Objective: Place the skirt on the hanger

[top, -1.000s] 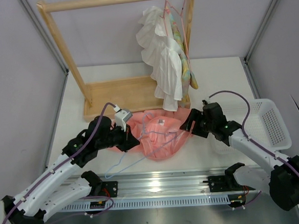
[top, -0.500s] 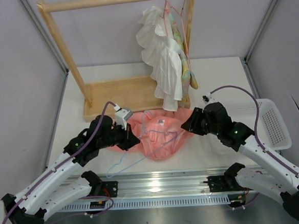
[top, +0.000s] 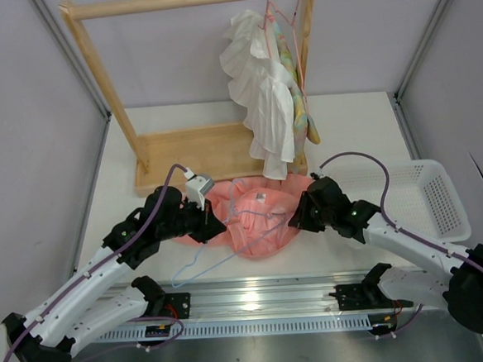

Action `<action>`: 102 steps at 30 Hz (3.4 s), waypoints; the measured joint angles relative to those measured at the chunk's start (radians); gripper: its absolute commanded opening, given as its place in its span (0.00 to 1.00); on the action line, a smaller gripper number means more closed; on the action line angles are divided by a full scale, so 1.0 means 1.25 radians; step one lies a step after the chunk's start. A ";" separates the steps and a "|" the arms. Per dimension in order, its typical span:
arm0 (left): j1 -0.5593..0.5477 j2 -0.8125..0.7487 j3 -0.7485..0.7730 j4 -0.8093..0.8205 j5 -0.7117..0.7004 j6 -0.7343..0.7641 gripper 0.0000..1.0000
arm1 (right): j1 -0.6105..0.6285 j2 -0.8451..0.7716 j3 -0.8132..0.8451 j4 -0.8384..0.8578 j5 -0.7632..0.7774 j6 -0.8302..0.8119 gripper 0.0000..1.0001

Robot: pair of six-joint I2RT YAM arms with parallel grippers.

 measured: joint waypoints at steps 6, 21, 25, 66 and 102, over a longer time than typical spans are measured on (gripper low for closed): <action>-0.001 0.000 0.000 0.000 0.000 0.000 0.00 | 0.001 0.024 -0.015 0.028 0.024 0.002 0.33; -0.007 -0.005 0.000 -0.001 0.001 0.000 0.00 | 0.016 0.081 -0.018 0.071 0.070 0.012 0.12; -0.007 -0.010 0.000 -0.001 0.001 0.000 0.00 | 0.017 0.081 -0.018 0.072 0.080 0.018 0.00; -0.029 -0.031 0.071 -0.004 0.120 0.057 0.00 | -0.143 -0.015 0.057 0.009 -0.058 0.000 0.00; -0.034 -0.049 0.040 0.061 0.058 0.048 0.00 | -0.173 -0.042 0.057 0.040 -0.118 0.004 0.00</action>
